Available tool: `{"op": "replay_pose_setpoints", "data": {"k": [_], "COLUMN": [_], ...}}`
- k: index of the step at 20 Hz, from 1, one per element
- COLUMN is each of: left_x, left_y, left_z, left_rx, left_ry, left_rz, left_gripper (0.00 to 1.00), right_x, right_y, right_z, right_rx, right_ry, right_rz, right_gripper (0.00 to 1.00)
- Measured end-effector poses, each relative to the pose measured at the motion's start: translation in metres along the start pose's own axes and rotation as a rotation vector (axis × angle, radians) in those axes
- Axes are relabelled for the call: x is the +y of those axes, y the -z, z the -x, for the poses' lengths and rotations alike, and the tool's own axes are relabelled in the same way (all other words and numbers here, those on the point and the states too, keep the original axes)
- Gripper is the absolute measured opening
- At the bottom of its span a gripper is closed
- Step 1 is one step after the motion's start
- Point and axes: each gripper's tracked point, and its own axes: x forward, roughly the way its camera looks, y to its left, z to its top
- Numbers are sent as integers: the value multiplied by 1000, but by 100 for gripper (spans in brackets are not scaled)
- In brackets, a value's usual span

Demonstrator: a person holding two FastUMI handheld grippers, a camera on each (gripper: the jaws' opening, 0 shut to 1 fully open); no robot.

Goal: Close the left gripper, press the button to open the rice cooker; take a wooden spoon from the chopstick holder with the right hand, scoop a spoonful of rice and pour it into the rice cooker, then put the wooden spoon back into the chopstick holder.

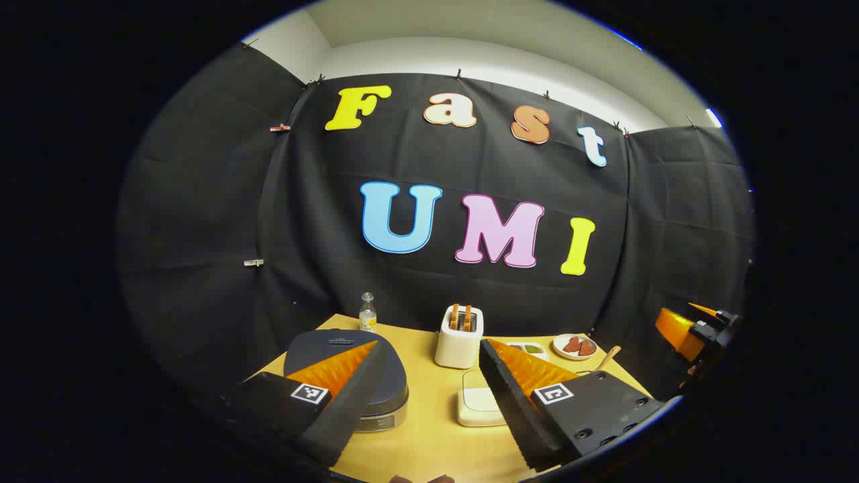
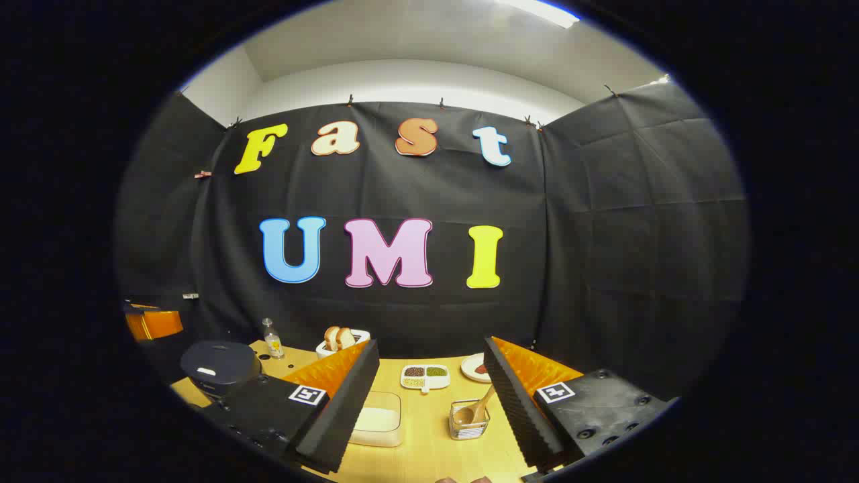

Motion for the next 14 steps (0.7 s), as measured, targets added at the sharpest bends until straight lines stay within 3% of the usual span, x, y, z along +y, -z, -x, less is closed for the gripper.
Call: {"op": "replay_pose_setpoints", "data": {"k": [8, 14], "left_x": [-3, 8], "left_y": [8, 14], "left_z": [-13, -2], "left_rx": [17, 34], "left_ry": [-41, -36], "left_rz": [-11, -7], "left_gripper": [95, 95], "right_x": [-4, -2], "right_y": [7, 12], "right_z": [-23, -19], "right_rx": [10, 41], "right_ry": [-41, -17], "right_rz": [-39, -53], "right_gripper": [98, 98]}}
